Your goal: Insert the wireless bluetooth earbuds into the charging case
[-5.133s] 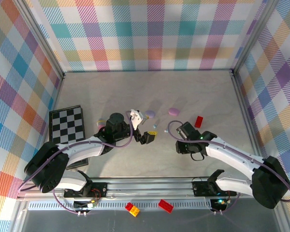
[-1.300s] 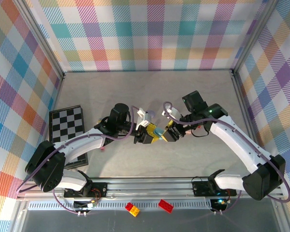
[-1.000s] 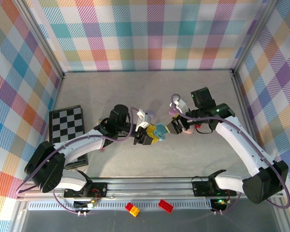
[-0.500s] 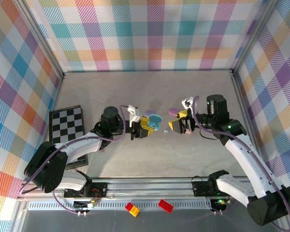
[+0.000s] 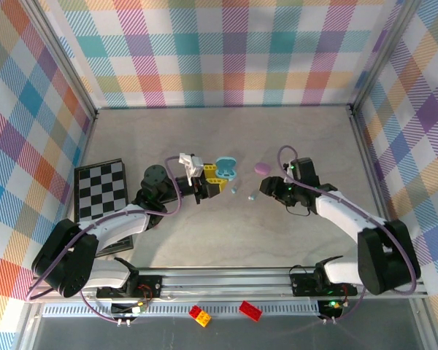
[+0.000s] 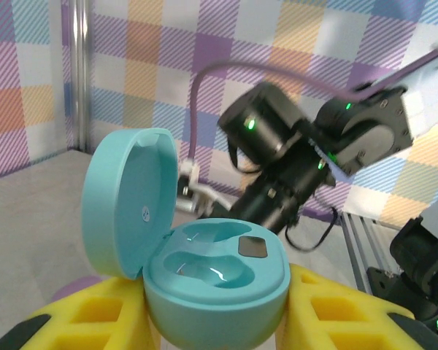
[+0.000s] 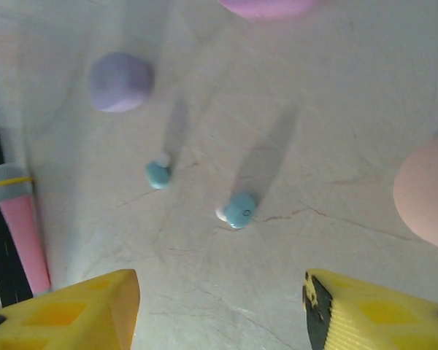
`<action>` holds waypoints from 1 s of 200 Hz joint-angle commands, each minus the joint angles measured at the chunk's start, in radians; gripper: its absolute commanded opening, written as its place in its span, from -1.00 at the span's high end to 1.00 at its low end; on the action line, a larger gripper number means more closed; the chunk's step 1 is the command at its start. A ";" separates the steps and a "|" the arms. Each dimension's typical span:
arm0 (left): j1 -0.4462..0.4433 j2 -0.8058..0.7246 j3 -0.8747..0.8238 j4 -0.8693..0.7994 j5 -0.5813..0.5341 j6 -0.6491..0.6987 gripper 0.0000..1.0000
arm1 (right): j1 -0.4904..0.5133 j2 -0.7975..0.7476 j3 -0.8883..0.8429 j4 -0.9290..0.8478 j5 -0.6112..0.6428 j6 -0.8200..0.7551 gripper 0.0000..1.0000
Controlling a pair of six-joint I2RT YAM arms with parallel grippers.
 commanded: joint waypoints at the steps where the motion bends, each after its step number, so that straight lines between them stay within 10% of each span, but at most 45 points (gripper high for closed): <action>1: 0.007 0.002 -0.011 0.118 -0.020 -0.040 0.26 | 0.038 0.057 0.004 0.125 0.039 0.173 -0.17; 200: 0.007 -0.023 -0.017 0.096 -0.088 -0.041 0.27 | 0.094 0.343 0.063 0.238 0.014 0.266 0.38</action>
